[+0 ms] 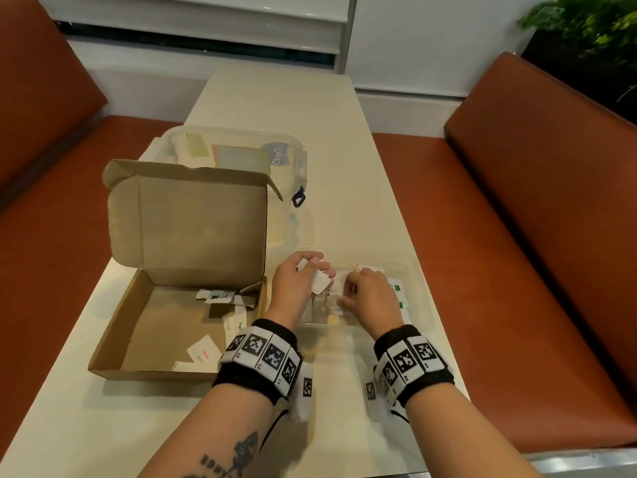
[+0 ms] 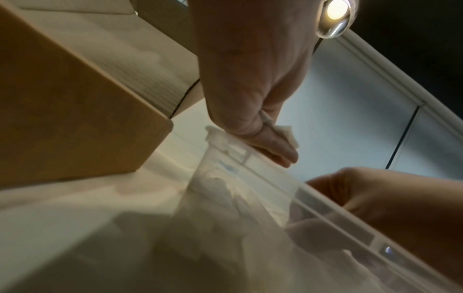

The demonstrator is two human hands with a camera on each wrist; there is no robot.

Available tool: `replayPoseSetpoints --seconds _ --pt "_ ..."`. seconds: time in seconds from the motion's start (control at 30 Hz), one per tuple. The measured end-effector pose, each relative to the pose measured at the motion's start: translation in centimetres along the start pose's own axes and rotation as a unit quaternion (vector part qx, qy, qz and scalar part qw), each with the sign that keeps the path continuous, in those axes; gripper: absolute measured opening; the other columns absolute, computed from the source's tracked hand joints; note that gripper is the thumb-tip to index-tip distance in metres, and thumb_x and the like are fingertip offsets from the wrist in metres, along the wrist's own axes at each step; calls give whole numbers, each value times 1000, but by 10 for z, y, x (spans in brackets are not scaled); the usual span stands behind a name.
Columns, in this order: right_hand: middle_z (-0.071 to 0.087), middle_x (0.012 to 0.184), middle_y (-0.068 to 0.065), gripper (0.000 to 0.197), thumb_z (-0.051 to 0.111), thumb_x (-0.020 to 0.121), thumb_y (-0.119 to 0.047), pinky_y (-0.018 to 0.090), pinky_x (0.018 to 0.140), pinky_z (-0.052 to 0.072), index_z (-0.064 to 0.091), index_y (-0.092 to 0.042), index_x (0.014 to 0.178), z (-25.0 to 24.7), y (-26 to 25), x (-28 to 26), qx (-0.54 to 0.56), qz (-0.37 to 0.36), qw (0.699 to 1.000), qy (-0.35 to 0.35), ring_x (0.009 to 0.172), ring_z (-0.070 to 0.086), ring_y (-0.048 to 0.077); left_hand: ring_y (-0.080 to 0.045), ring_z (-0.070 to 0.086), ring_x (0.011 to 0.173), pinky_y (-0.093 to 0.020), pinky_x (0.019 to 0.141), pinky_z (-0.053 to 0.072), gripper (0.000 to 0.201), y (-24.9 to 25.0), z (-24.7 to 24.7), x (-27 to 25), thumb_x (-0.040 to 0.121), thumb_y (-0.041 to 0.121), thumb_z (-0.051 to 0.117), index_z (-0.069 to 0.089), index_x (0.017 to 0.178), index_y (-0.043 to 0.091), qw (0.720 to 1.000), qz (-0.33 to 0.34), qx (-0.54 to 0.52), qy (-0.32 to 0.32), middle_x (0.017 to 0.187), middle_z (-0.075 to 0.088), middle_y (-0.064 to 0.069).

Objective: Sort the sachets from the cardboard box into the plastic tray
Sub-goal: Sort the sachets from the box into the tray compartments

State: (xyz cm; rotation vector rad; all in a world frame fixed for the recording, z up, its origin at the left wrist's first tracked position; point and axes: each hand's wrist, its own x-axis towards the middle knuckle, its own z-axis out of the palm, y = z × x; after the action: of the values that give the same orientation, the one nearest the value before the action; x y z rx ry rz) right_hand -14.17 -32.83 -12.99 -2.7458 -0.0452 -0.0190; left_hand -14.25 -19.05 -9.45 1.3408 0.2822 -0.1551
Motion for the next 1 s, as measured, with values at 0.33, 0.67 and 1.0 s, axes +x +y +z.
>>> replayPoseSetpoints --seconds 0.33,0.67,1.0 --pt "47 78 0 19 59 83 -13 26 61 34 43 -17 74 1 -5 0 -54 -3 998 -33 71 44 18 -21 68 78 -24 62 57 25 -3 -1 3 98 15 46 59 114 0 998 -38 -38 -14 103 66 -20" --pt "56 81 1 15 62 83 -15 25 60 34 48 -18 78 -3 -6 -1 25 20 1000 -3 71 48 16 -26 67 94 -34 80 54 22 0 -4 2 92 8 53 57 114 10 995 -76 -52 -31 111 64 -19" --pt "62 66 4 15 77 76 -15 19 54 49 64 -8 80 -33 -25 2 406 93 909 -30 57 56 10 -20 62 102 -29 79 54 49 -8 -13 7 84 4 67 53 123 32 999 10 27 -27 113 60 -4"
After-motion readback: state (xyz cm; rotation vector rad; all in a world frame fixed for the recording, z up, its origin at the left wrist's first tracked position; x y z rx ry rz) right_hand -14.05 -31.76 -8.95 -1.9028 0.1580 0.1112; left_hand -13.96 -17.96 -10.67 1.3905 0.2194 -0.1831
